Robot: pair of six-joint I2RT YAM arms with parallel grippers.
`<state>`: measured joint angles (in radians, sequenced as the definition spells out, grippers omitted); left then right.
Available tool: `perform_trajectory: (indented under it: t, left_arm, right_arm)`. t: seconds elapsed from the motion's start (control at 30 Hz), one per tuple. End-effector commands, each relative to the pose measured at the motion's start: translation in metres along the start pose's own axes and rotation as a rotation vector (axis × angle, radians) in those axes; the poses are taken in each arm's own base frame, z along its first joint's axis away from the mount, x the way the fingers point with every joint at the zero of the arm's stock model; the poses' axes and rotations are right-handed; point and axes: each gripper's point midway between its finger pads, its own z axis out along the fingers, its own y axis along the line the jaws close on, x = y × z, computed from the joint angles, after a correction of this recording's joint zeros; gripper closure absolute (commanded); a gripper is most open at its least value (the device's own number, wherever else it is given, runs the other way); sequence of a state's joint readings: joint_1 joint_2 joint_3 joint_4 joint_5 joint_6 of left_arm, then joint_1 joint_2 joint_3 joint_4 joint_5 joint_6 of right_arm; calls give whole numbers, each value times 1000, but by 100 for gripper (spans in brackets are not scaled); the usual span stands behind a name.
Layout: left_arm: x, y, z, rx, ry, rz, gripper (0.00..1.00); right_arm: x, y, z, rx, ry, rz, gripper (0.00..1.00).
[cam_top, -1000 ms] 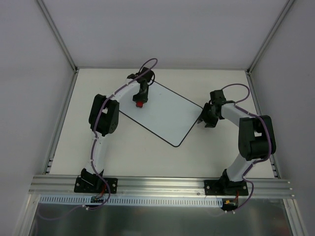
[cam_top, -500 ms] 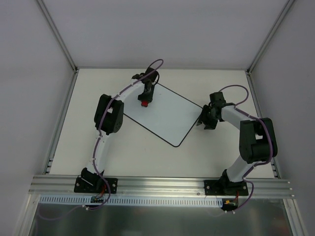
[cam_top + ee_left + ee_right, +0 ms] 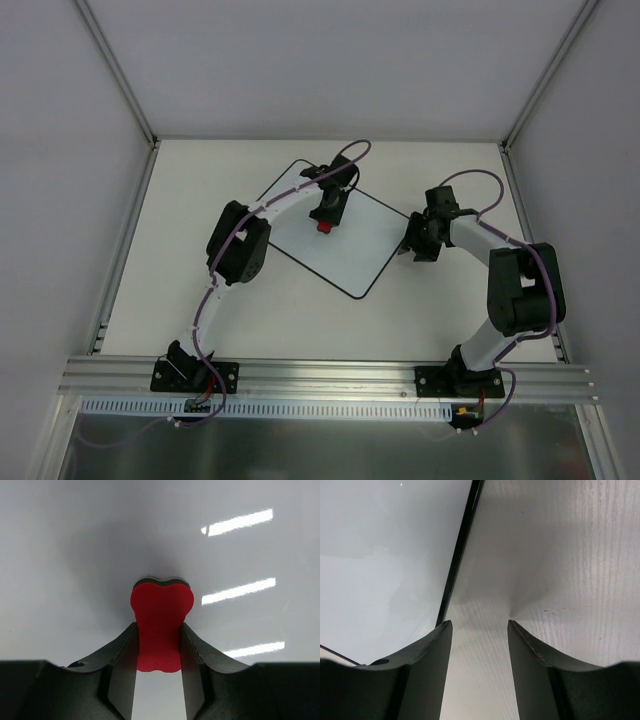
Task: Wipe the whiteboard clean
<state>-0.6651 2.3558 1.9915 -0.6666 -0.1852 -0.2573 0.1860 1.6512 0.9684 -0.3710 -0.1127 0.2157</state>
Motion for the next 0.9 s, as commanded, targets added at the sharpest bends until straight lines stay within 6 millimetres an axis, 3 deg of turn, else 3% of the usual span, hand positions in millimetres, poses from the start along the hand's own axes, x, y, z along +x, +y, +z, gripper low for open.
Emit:
perform_trajectory:
  t: [0.0, 0.1, 0.23, 0.57, 0.87]
  left_arm:
    - [1, 24, -15, -44, 24, -69, 61]
    - [-3, 22, -26, -38, 6, -88, 43]
    - [8, 17, -31, -29, 21, -97, 35]
    - [7, 12, -40, 15, -18, -104, 46]
    - [-2, 6, -33, 55, -50, -38, 46]
  right_arm:
    - [-1, 4, -11, -21, -21, -37, 47]
    - [4, 2, -10, -19, -10, -38, 47]
    - [7, 2, -10, -24, 0, -38, 47]
    - [13, 1, -10, -30, 11, -41, 47]
    - [18, -1, -8, -30, 25, -41, 47]
